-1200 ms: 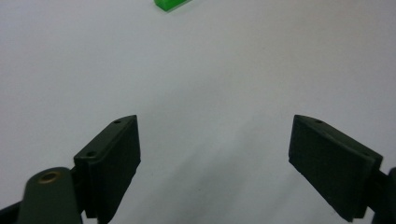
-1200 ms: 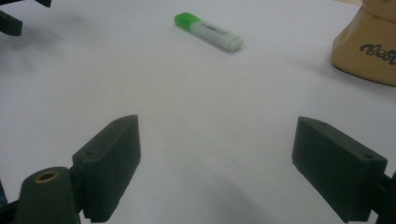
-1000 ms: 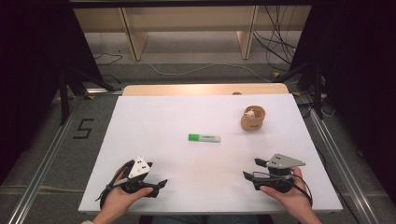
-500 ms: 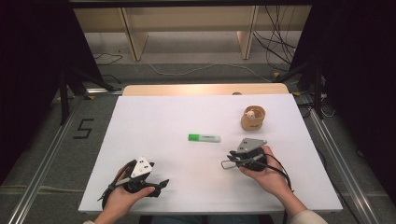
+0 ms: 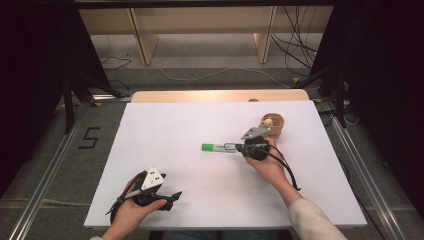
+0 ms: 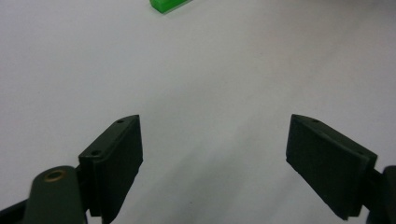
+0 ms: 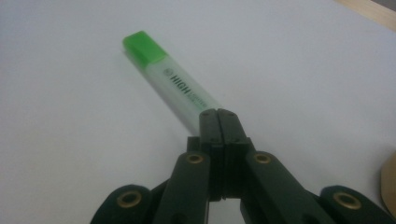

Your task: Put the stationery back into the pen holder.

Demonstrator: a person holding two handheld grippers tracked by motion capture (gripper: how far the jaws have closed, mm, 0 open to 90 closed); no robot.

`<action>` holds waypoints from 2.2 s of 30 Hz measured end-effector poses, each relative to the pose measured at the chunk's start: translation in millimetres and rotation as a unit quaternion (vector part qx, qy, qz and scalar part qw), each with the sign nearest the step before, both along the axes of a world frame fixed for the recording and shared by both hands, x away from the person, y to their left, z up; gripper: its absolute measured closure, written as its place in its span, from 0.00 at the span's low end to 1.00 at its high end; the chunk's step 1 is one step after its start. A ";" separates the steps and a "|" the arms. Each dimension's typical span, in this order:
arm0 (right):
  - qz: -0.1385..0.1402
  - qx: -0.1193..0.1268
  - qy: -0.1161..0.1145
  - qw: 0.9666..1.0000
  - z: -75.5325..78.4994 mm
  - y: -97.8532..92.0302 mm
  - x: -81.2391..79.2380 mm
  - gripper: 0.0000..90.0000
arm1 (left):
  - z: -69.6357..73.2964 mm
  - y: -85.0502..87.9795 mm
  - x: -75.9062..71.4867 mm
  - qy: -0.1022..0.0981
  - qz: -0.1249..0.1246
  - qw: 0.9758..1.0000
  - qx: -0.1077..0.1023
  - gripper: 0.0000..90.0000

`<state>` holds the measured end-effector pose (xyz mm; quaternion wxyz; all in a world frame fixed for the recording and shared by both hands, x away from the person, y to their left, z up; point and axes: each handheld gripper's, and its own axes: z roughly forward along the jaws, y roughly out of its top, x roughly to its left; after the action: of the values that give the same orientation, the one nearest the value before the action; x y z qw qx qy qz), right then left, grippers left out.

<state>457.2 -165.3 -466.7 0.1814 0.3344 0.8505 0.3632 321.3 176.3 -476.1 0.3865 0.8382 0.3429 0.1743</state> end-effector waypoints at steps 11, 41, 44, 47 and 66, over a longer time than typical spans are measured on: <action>-0.024 0.003 0.008 1.000 -11.6 7.3 38.2 1.00 | -0.9 0.1 1.1 0.002 0.001 1.000 -0.004 0.21; 0.015 -0.016 0.039 0.999 -17.9 12.8 30.7 1.00 | -1.3 1.9 2.1 0.003 0.005 1.000 -0.005 0.21; 0.023 -0.024 0.048 0.998 -17.9 14.4 27.3 1.00 | -1.0 2.3 2.1 0.002 0.003 1.000 -0.003 0.21; 0.026 -0.028 0.053 0.998 -18.3 15.9 25.1 1.00 | -1.2 2.3 2.0 0.001 0.004 1.000 -0.005 0.21; 0.048 -0.050 0.067 0.995 -14.9 29.9 6.5 1.00 | -0.4 3.6 1.4 0.001 0.006 1.000 -0.006 0.21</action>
<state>463.7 -135.4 -481.6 0.1225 0.3073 0.8928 0.3056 322.7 179.9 -476.5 0.3900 0.8341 0.3493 0.1735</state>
